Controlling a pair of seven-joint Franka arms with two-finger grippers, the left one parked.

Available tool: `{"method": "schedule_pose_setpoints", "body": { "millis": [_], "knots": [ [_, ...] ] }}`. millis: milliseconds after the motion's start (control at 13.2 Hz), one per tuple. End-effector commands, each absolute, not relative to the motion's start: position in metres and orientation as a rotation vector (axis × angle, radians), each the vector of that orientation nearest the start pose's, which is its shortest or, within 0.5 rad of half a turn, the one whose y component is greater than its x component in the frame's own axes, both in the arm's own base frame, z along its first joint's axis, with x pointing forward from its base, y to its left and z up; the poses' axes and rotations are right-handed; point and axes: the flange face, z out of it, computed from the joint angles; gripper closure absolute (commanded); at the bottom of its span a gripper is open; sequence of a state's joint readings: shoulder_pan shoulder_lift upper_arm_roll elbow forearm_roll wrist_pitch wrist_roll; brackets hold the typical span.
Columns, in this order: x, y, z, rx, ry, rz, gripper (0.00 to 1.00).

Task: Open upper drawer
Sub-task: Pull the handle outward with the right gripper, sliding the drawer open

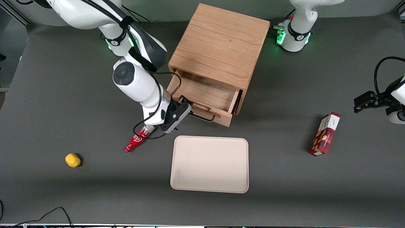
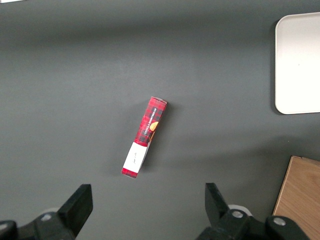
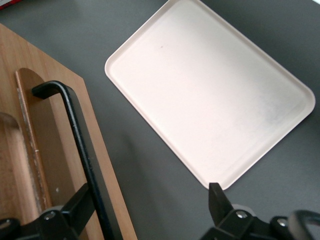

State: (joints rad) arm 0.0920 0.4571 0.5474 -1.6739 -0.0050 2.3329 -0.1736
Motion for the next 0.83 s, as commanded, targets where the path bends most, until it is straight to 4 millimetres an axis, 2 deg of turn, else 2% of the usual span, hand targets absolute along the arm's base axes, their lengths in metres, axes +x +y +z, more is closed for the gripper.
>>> {"method": "schedule_pose_setpoints", "body": {
  "millis": [0,528,755],
  "knots": [
    [0.605,0.356,0.398,-2.66,-1.063,-0.339,0.0],
    [0.649,0.314,0.404,-2.67,-1.116,-0.429,0.0],
    [0.663,0.3,0.408,-2.679,-1.138,-0.408,0.0]
  ]
}}
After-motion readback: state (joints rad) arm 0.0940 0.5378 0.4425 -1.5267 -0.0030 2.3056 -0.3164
